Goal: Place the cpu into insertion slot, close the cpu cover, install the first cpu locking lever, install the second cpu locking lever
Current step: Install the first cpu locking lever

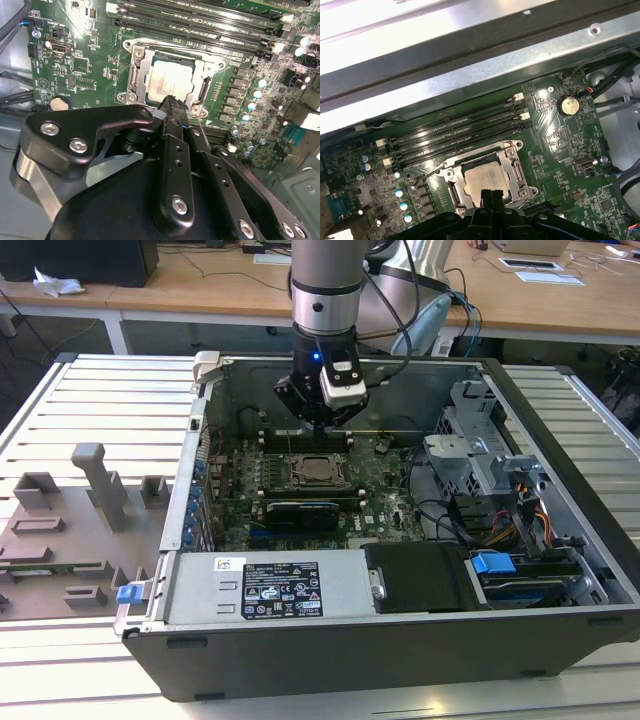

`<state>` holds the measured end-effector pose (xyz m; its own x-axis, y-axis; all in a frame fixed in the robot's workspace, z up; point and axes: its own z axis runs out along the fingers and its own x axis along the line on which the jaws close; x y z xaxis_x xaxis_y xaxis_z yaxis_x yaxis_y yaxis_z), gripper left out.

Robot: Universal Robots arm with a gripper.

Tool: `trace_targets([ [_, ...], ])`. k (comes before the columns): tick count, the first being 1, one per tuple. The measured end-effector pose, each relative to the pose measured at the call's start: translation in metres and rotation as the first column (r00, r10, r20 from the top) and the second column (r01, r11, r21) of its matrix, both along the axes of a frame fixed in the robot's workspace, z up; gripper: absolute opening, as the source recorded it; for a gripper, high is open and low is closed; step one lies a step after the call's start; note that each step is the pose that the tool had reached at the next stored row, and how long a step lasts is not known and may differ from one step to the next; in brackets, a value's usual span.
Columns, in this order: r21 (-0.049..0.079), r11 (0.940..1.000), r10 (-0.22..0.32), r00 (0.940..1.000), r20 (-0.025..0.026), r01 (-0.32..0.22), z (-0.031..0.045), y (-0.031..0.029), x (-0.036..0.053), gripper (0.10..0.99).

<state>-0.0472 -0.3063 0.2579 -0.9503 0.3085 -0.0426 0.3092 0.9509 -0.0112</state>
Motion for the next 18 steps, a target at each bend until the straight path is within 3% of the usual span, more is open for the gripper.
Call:
trace_targets([
  [18,0.000,0.9930,0.119,0.9930,0.0001,-0.119,0.0000,0.0000,0.0000,0.106],
])
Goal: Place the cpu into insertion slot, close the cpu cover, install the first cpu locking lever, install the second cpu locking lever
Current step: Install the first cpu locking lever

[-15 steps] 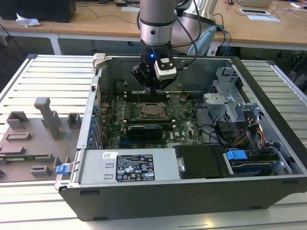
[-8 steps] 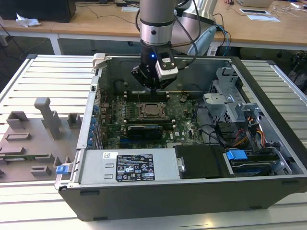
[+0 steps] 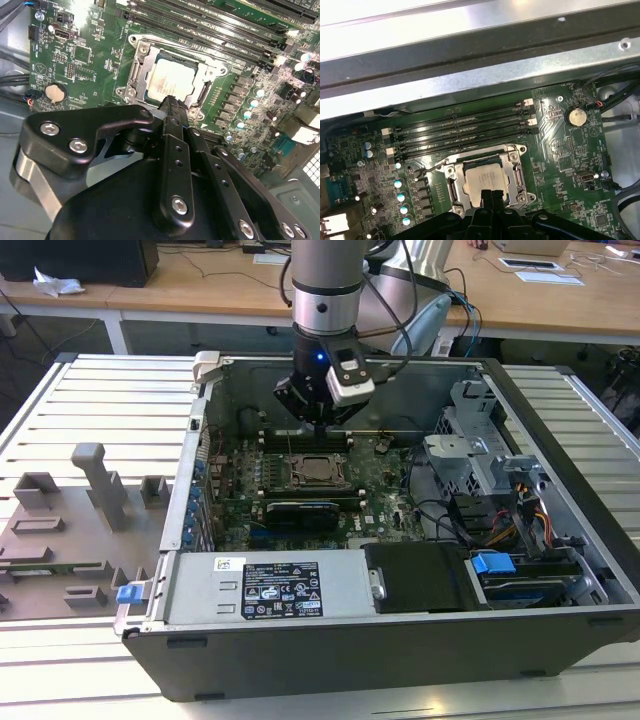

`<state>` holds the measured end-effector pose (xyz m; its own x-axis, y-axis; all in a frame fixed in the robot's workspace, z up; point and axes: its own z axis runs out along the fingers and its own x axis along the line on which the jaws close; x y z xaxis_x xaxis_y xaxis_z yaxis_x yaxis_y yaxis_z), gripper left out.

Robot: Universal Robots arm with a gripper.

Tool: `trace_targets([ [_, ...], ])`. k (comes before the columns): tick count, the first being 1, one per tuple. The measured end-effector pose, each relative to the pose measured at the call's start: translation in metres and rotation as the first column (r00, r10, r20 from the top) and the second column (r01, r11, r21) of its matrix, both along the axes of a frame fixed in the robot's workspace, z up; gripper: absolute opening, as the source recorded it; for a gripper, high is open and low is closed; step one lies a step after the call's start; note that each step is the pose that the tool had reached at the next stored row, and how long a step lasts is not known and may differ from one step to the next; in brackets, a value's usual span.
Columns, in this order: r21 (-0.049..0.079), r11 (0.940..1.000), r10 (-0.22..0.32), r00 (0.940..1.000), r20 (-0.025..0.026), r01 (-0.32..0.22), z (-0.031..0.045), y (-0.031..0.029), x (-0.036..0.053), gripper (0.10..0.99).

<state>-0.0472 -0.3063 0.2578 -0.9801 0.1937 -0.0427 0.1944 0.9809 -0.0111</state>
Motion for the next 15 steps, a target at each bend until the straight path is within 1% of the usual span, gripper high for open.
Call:
trace_targets([
  [3,0.000,0.9999,0.017,0.9999,0.0000,-0.017,0.0000,0.0000,0.0000,0.106],
  [5,0.000,0.9993,0.038,0.9993,0.0000,-0.038,0.0000,0.0000,0.0000,0.106],
  [8,0.000,0.9964,0.085,0.9964,0.0000,-0.085,0.0000,0.0000,0.0000,0.106],
  [15,0.000,0.9926,0.121,0.9926,0.0000,-0.121,0.0000,0.0000,0.0000,0.106],
])
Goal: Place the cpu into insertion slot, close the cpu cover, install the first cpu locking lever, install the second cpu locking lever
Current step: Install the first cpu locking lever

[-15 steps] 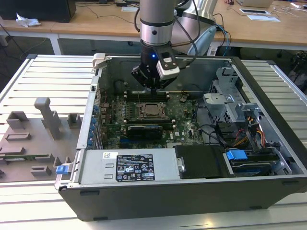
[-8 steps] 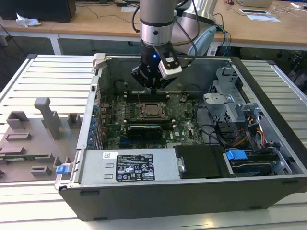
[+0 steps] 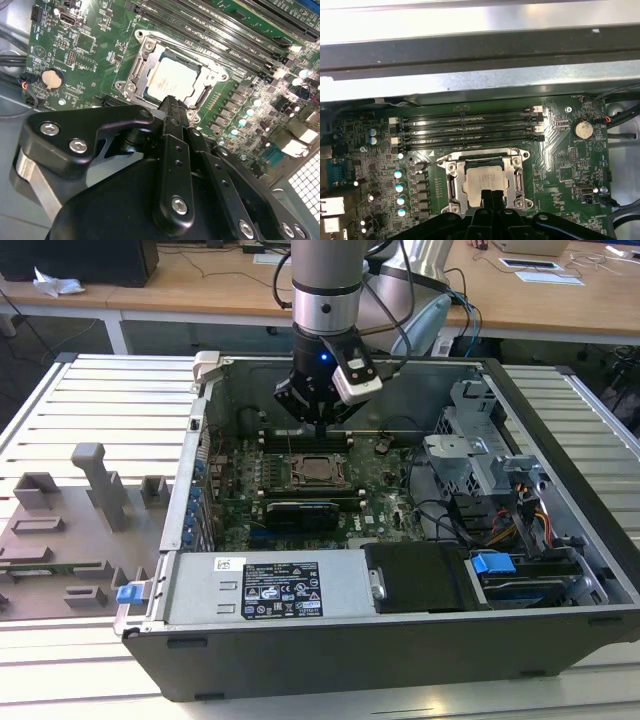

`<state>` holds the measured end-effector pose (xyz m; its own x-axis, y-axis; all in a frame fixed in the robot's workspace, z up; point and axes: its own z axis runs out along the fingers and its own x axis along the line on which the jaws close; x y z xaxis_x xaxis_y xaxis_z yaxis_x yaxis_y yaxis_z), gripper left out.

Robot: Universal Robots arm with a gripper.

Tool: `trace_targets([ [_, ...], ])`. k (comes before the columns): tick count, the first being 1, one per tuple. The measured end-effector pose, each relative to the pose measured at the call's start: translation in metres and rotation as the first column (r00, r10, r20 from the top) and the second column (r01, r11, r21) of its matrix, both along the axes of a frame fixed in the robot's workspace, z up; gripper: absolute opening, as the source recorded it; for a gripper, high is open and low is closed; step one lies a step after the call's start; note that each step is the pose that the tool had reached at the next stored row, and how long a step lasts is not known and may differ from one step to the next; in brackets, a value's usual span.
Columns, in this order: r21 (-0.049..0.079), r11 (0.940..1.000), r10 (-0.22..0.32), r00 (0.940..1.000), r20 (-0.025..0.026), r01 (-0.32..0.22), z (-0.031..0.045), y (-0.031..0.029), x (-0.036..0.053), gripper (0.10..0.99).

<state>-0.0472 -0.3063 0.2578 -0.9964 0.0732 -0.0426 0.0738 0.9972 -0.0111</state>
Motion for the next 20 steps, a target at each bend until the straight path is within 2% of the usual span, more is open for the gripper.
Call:
trace_targets([
  [20,0.000,0.9954,0.095,0.9954,0.0000,-0.095,0.0000,0.0000,0.0000,0.106],
])
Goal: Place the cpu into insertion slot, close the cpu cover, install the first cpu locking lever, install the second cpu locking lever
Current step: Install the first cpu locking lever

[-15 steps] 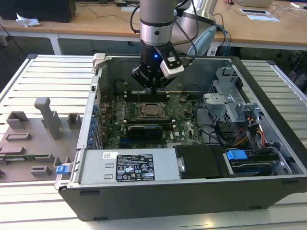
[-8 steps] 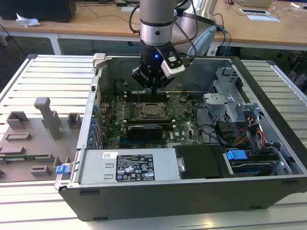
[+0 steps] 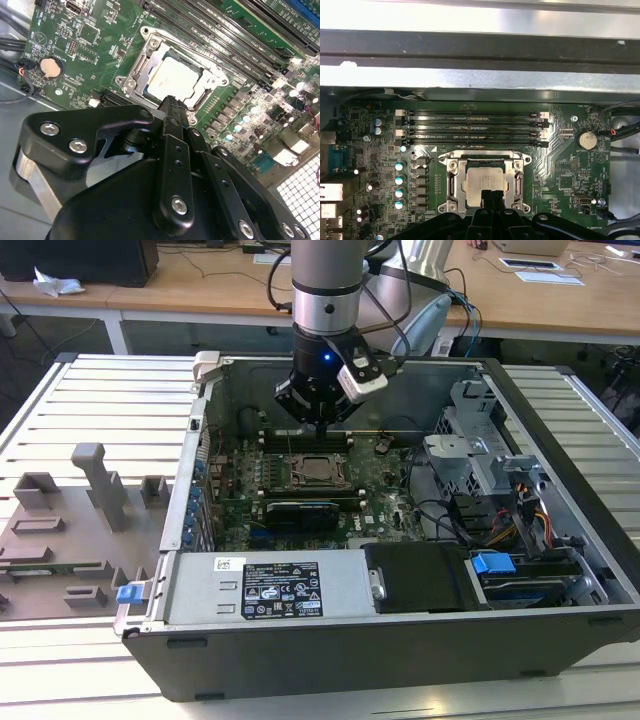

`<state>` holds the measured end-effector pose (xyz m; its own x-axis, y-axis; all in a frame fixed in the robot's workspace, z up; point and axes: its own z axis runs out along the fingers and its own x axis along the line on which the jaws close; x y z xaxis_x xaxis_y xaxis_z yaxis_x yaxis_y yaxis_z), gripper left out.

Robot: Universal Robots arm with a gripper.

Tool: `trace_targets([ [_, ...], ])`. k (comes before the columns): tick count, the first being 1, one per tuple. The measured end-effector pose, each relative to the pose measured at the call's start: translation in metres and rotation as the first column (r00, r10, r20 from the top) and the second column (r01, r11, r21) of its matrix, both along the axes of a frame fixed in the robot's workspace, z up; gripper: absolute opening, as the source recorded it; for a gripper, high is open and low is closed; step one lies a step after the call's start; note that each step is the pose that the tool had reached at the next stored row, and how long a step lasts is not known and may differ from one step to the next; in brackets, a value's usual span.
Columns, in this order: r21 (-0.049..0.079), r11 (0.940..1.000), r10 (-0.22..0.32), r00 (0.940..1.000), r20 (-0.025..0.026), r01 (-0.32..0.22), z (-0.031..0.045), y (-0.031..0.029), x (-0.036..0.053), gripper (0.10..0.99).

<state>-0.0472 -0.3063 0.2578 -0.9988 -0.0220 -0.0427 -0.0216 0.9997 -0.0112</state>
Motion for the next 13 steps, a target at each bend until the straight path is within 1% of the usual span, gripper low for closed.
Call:
trace_targets([
  [13,0.000,0.9980,0.063,0.9980,0.0000,-0.063,0.0000,0.0000,0.0000,0.106],
])
